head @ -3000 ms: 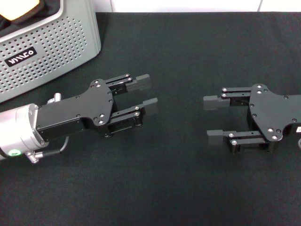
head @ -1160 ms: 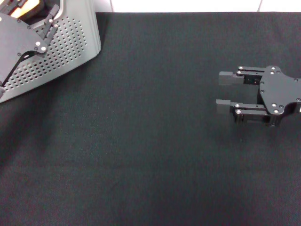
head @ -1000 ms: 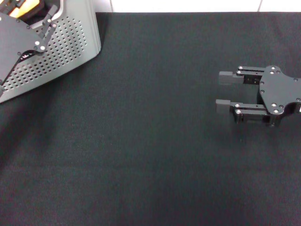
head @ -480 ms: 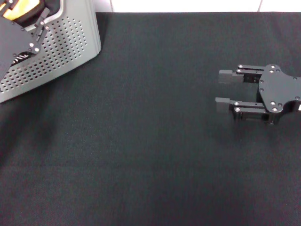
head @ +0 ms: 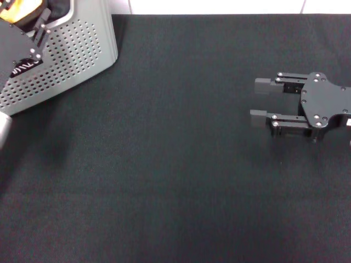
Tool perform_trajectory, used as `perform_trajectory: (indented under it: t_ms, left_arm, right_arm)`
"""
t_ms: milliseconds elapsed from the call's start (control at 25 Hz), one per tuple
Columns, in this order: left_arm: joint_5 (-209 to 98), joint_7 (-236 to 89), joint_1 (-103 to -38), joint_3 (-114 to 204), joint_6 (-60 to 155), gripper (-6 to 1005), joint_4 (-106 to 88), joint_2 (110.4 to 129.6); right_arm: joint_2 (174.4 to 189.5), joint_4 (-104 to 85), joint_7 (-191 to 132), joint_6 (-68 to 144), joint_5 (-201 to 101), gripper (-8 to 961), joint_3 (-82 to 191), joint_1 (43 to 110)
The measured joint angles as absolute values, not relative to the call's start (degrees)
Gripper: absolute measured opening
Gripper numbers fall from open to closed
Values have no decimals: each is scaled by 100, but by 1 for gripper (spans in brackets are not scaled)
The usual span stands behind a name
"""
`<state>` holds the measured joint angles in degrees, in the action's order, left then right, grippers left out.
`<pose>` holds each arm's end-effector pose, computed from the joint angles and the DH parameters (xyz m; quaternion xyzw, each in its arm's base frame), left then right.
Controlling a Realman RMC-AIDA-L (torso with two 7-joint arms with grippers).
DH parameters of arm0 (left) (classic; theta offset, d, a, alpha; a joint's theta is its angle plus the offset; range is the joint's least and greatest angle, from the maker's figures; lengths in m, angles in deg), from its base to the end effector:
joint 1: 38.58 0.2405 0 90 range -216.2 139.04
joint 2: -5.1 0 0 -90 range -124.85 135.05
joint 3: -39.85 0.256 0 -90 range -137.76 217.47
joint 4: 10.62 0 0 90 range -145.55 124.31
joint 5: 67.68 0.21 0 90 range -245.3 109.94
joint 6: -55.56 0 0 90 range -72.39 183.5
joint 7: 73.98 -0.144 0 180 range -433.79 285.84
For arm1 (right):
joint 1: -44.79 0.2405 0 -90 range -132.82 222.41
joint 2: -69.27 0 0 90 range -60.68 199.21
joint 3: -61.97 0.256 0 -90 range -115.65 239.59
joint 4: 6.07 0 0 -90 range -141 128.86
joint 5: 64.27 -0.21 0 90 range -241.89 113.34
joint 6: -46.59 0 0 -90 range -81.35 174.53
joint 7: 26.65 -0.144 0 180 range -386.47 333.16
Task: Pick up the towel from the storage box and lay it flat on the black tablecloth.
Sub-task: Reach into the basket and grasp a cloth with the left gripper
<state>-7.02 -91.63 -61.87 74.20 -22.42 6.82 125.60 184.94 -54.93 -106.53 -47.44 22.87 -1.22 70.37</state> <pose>-0.3174 0.3316 0.0432 -0.7157 0.1556 -0.1161 0.6709 0.2002 0.3212 0.0227 -0.9379 0.0836 0.3290 0.0712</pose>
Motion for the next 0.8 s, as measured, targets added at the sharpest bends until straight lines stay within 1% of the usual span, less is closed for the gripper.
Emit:
perform_trajectory:
  t_ms: [520,800]
  left_arm:
    - [-993,-10049,-6166,7439,-2221,520,396,12577]
    - [-1242,-10576,-6375,7439,-2289,519,134,12578]
  right_arm:
    - [18493,-5485,-10654,-4693,2293,659,-124,7063]
    - [18492,-5484,-10645,-4692,2298,659,-122,7063]
